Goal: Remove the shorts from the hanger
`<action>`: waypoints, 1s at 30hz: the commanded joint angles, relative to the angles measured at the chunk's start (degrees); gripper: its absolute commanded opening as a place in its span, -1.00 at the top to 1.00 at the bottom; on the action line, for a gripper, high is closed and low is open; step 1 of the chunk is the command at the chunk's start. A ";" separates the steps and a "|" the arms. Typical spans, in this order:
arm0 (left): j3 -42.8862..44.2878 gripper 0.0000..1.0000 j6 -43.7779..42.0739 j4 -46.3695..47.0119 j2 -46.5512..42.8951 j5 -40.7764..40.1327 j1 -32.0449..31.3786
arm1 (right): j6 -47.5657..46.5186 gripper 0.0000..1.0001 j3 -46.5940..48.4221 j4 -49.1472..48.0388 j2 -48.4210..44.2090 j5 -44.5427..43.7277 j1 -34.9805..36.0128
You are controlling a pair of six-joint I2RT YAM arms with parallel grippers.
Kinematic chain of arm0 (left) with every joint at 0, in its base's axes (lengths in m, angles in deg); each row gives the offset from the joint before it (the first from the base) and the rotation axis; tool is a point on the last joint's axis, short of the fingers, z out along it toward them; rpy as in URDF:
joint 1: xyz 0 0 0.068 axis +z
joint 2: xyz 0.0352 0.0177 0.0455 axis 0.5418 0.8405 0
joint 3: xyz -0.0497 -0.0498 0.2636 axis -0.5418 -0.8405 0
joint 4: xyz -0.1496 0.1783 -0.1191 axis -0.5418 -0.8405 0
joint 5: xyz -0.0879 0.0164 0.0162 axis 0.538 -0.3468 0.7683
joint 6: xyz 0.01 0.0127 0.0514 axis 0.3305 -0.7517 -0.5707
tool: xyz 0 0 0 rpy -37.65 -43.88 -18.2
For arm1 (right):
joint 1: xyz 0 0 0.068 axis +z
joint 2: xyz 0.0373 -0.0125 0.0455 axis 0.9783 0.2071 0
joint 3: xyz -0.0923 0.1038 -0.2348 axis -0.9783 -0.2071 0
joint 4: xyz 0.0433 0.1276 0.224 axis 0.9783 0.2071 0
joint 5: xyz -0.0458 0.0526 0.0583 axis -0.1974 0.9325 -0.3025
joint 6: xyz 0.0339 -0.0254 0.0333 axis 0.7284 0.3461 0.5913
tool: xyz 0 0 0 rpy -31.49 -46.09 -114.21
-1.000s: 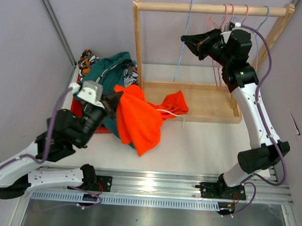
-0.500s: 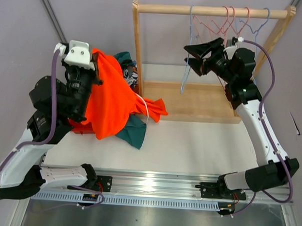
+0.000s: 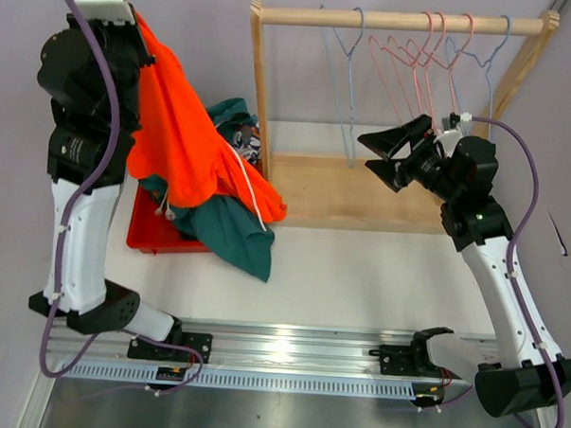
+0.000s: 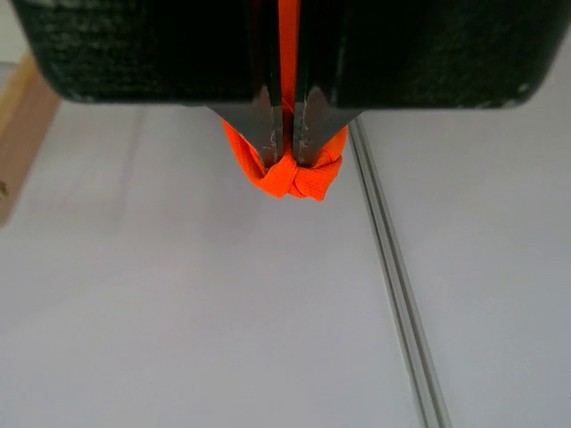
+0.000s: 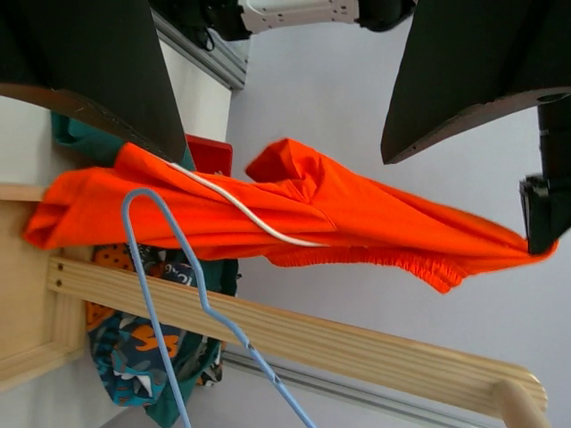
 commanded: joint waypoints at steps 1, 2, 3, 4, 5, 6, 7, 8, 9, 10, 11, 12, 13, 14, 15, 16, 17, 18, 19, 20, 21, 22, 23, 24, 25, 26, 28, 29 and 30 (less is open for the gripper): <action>5.24 1.00 6.01 0.19 4.06 7.73 6.48 | -5.20 -0.99 -0.22 3.21 -4.76 0.23 -0.38; 5.68 1.00 7.16 0.19 5.20 10.44 9.71 | -5.90 -0.99 -0.48 5.40 -6.94 -0.21 -0.47; 6.03 1.00 8.73 0.19 7.83 11.51 11.05 | -6.96 -0.99 -0.92 6.12 -8.18 -1.17 -0.47; 6.21 1.00 9.36 0.37 9.33 12.30 12.28 | -7.40 -0.99 -2.06 6.73 -9.42 -1.62 -0.55; 6.56 1.00 9.80 0.11 12.39 13.18 14.12 | -7.67 -0.99 -2.68 7.96 -11.78 -1.88 -0.55; 6.48 1.00 9.89 0.36 13.81 13.45 14.83 | -8.36 -0.99 -3.12 8.49 -12.76 -2.14 -0.55; 6.04 1.00 10.15 0.54 15.05 13.80 15.62 | -8.89 -0.99 -3.38 10.06 -13.46 -2.15 -0.73; 5.17 1.00 11.37 0.63 16.10 13.98 16.85 | -9.51 -0.99 -3.12 11.21 -14.08 -2.15 -0.90; 4.20 1.00 12.08 0.81 17.33 14.59 17.21 | -10.21 -0.99 -2.86 12.35 -14.96 -2.58 -0.82; 3.06 1.00 12.44 1.15 17.52 14.42 17.39 | -11.52 -0.99 -2.51 14.10 -15.23 -2.85 -0.91; -1.39 1.00 13.05 2.29 17.61 14.16 17.39 | -12.14 -0.99 -1.72 14.99 -15.58 -3.11 -1.08; -3.26 1.00 13.93 2.91 17.43 14.07 17.39 | -12.59 -0.99 -1.28 15.70 -16.19 -3.55 -1.17; -5.02 1.00 15.15 3.53 16.47 13.81 17.39 | -13.11 -0.99 -1.02 16.75 -16.37 -4.25 -1.17; -11.91 1.00 16.65 5.01 15.86 13.72 17.39 | -13.99 -0.99 -0.66 17.19 -16.55 -4.60 -1.26; -14.24 0.96 17.36 5.63 15.07 13.37 17.39 | -14.17 -0.99 -0.23 17.55 -16.63 -4.87 -1.26; -18.53 0.67 17.71 6.16 13.41 13.45 17.39 | -14.43 -0.99 -0.05 17.99 -16.90 -5.13 -1.26; -20.57 0.42 18.76 7.04 12.34 13.71 17.39 | -14.78 -0.99 0.04 18.16 -16.90 -5.22 -1.17; -26.25 -0.17 19.21 7.31 11.20 13.80 17.39 | -14.87 -0.99 0.13 18.34 -16.90 -5.40 -1.26; -28.13 -0.47 19.64 8.01 8.49 14.15 17.39 | -15.05 -0.99 0.22 18.69 -16.99 -5.49 -1.17; -31.37 -0.66 20.43 8.45 6.73 14.50 17.39 | -15.57 -0.99 0.22 18.95 -16.99 -5.66 -1.17; -34.36 -0.98 20.53 8.89 4.88 15.20 17.30 | -15.84 -0.99 0.30 19.57 -17.25 -6.19 -1.26; -35.61 -0.98 20.53 9.33 1.30 15.04 17.04 | -15.93 -0.99 0.22 19.83 -17.51 -6.54 -1.35; -36.41 -0.98 20.53 8.81 -0.65 14.69 16.78 | -16.54 -0.99 0.22 19.92 -17.69 -6.89 -1.35; -37.81 -0.99 20.35 8.20 -2.41 14.51 16.43 | -16.89 -0.99 0.22 20.10 -17.95 -7.59 -1.26; -38.17 -0.99 20.09 7.32 -4.35 14.42 15.29 | -17.33 -0.99 0.22 20.27 -18.56 -8.21 -1.35; -39.04 -0.98 18.87 6.96 -8.45 14.33 14.41 | -18.21 -0.99 0.22 20.45 -18.92 -8.73 -1.26; -40.54 -0.98 17.72 4.69 -12.69 12.67 11.17 | -21.02 -0.99 -0.31 20.63 -20.32 -10.14 -1.26; -42.46 -0.98 17.45 4.07 -14.89 12.40 10.19 | -22.25 -0.99 -0.40 20.71 -20.67 -10.49 -1.17; -45.09 -0.98 17.71 3.10 -19.78 11.96 9.31 | -24.26 -0.99 -0.48 21.41 -21.11 -11.72 -1.17</action>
